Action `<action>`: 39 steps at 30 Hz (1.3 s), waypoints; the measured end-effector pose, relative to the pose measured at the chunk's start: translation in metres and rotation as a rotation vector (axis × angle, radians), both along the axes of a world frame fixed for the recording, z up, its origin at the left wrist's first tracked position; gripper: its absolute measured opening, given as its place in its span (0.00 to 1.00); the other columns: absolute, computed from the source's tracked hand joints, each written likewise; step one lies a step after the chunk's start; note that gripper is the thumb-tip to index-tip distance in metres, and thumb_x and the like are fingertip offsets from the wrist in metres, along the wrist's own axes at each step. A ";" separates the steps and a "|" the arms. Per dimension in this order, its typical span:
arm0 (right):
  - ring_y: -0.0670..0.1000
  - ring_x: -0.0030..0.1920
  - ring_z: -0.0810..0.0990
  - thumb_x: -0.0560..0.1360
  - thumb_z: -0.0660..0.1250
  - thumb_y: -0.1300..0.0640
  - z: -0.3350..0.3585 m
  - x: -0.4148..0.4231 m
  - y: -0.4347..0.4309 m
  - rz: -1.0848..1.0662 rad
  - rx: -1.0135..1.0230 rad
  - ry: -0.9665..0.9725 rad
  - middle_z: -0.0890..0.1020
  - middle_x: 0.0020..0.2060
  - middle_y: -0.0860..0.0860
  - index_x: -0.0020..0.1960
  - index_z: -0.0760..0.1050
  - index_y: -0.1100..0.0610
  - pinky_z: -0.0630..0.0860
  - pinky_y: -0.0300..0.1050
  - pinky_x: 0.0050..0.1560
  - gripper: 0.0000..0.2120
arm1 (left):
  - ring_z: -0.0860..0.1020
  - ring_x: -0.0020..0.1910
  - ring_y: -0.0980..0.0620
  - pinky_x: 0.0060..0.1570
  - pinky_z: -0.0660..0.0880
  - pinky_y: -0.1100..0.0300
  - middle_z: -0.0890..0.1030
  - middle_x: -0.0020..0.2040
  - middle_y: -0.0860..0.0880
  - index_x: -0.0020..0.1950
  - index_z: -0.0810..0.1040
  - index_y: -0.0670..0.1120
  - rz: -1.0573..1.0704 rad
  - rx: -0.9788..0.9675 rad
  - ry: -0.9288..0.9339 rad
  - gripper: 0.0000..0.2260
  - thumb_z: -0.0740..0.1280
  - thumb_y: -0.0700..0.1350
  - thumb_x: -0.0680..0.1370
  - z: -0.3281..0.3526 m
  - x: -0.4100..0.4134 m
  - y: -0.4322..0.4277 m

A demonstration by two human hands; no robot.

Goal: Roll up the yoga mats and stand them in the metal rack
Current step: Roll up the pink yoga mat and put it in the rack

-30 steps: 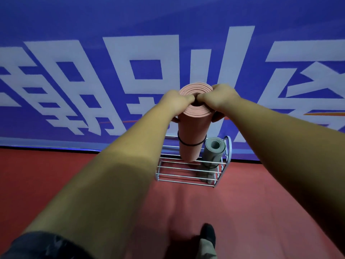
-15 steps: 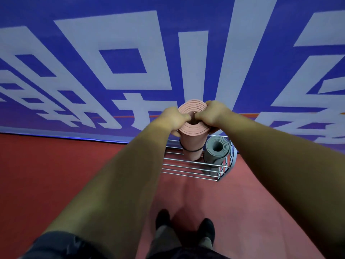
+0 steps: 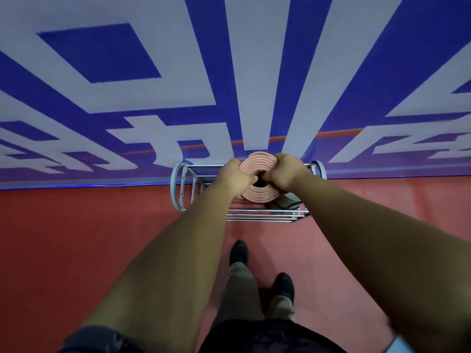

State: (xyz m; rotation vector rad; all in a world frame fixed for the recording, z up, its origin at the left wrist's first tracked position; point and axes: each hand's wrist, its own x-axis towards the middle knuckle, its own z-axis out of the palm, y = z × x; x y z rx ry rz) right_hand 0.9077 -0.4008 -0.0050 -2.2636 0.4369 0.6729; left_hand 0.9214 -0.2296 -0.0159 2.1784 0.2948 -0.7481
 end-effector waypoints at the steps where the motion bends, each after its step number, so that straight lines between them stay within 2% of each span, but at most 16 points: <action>1: 0.60 0.57 0.83 0.72 0.79 0.51 -0.008 0.000 0.003 -0.015 0.010 0.015 0.85 0.57 0.57 0.64 0.77 0.57 0.81 0.54 0.60 0.24 | 0.83 0.52 0.46 0.41 0.77 0.54 0.83 0.56 0.45 0.64 0.74 0.45 0.000 -0.010 0.014 0.22 0.80 0.46 0.76 -0.008 0.001 0.003; 5: 0.60 0.54 0.81 0.73 0.79 0.52 -0.036 -0.005 0.008 -0.048 0.015 0.050 0.83 0.53 0.56 0.60 0.70 0.54 0.75 0.50 0.52 0.23 | 0.82 0.50 0.48 0.40 0.74 0.55 0.83 0.54 0.47 0.62 0.73 0.48 -0.016 -0.039 0.069 0.21 0.80 0.45 0.75 -0.035 0.001 0.010; 8: 0.59 0.54 0.83 0.72 0.79 0.55 -0.057 -0.010 0.010 -0.100 0.056 0.047 0.84 0.52 0.55 0.61 0.71 0.55 0.79 0.53 0.55 0.24 | 0.81 0.49 0.47 0.40 0.73 0.55 0.82 0.52 0.48 0.60 0.71 0.48 -0.034 -0.045 0.085 0.21 0.80 0.45 0.76 -0.050 0.000 0.009; 13: 0.59 0.51 0.83 0.72 0.78 0.58 -0.075 -0.014 0.007 -0.115 0.066 0.053 0.83 0.48 0.55 0.59 0.68 0.56 0.77 0.50 0.49 0.23 | 0.80 0.47 0.51 0.38 0.73 0.56 0.81 0.51 0.49 0.60 0.71 0.47 -0.059 -0.044 0.132 0.22 0.81 0.43 0.75 -0.064 0.002 0.008; 16: 0.57 0.51 0.84 0.68 0.81 0.57 -0.077 -0.016 0.005 -0.142 0.085 0.104 0.83 0.51 0.56 0.61 0.67 0.54 0.80 0.50 0.49 0.29 | 0.79 0.50 0.52 0.47 0.80 0.52 0.80 0.55 0.49 0.65 0.69 0.48 -0.075 -0.052 0.204 0.29 0.83 0.44 0.72 -0.067 0.002 0.010; 18: 0.57 0.52 0.84 0.66 0.81 0.58 -0.078 -0.019 0.004 -0.158 0.113 0.141 0.82 0.54 0.58 0.63 0.67 0.54 0.82 0.51 0.49 0.33 | 0.79 0.54 0.50 0.54 0.80 0.49 0.79 0.57 0.49 0.67 0.68 0.48 -0.093 -0.034 0.231 0.33 0.84 0.44 0.71 -0.067 -0.001 0.010; 21: 0.58 0.55 0.84 0.66 0.82 0.58 -0.077 -0.026 0.005 -0.170 0.116 0.152 0.81 0.59 0.59 0.67 0.66 0.54 0.83 0.51 0.51 0.36 | 0.80 0.57 0.47 0.56 0.79 0.49 0.79 0.60 0.47 0.69 0.68 0.47 -0.067 -0.033 0.226 0.34 0.83 0.42 0.71 -0.066 -0.007 0.007; 24: 0.60 0.62 0.82 0.67 0.84 0.56 -0.071 -0.031 0.006 -0.153 0.107 0.186 0.79 0.64 0.59 0.75 0.64 0.58 0.82 0.53 0.60 0.44 | 0.80 0.56 0.46 0.52 0.78 0.51 0.79 0.59 0.46 0.69 0.68 0.46 -0.026 -0.040 0.228 0.32 0.82 0.42 0.72 -0.061 -0.013 0.003; 27: 0.60 0.63 0.81 0.67 0.84 0.54 -0.063 -0.036 0.004 -0.126 0.106 0.201 0.79 0.65 0.59 0.78 0.62 0.60 0.82 0.55 0.62 0.47 | 0.81 0.54 0.47 0.44 0.77 0.54 0.81 0.57 0.46 0.66 0.71 0.47 -0.008 -0.022 0.204 0.27 0.81 0.44 0.73 -0.056 -0.017 0.001; 30: 0.58 0.60 0.83 0.69 0.84 0.55 -0.053 -0.042 -0.001 -0.106 0.143 0.207 0.81 0.61 0.59 0.76 0.64 0.62 0.82 0.57 0.64 0.43 | 0.82 0.52 0.47 0.48 0.81 0.50 0.82 0.56 0.46 0.64 0.73 0.47 -0.016 0.001 0.173 0.24 0.80 0.47 0.74 -0.047 -0.020 0.000; 32: 0.56 0.55 0.85 0.72 0.81 0.57 -0.043 -0.047 -0.005 -0.097 0.167 0.200 0.84 0.53 0.57 0.67 0.70 0.61 0.83 0.55 0.62 0.30 | 0.81 0.52 0.47 0.45 0.76 0.54 0.82 0.57 0.45 0.67 0.73 0.45 -0.039 0.044 0.136 0.24 0.79 0.48 0.76 -0.036 -0.023 -0.002; 34: 0.55 0.46 0.84 0.75 0.78 0.58 -0.029 -0.052 -0.010 -0.066 0.142 0.185 0.84 0.43 0.56 0.55 0.74 0.60 0.83 0.53 0.53 0.15 | 0.79 0.54 0.47 0.43 0.72 0.55 0.80 0.60 0.46 0.71 0.71 0.44 -0.057 0.071 0.106 0.26 0.77 0.48 0.78 -0.022 -0.028 -0.005; 36: 0.58 0.39 0.85 0.74 0.78 0.55 -0.015 -0.056 -0.015 -0.020 0.089 0.170 0.86 0.39 0.59 0.52 0.80 0.64 0.85 0.56 0.46 0.14 | 0.78 0.52 0.47 0.40 0.71 0.57 0.79 0.60 0.45 0.72 0.71 0.42 -0.098 0.104 0.072 0.25 0.75 0.47 0.79 -0.006 -0.035 -0.009; 38: 0.62 0.38 0.88 0.73 0.79 0.52 0.002 -0.058 -0.021 0.001 0.049 0.163 0.87 0.39 0.62 0.50 0.83 0.64 0.86 0.62 0.43 0.16 | 0.78 0.45 0.50 0.36 0.69 0.57 0.79 0.53 0.47 0.67 0.74 0.41 -0.161 0.158 0.030 0.20 0.73 0.47 0.79 0.013 -0.041 -0.012; 39: 0.63 0.39 0.88 0.72 0.79 0.50 0.012 -0.059 -0.024 0.018 0.030 0.145 0.87 0.39 0.62 0.49 0.84 0.63 0.88 0.61 0.42 0.15 | 0.77 0.42 0.51 0.34 0.68 0.56 0.80 0.49 0.47 0.65 0.75 0.40 -0.180 0.179 0.000 0.18 0.73 0.47 0.79 0.023 -0.044 -0.013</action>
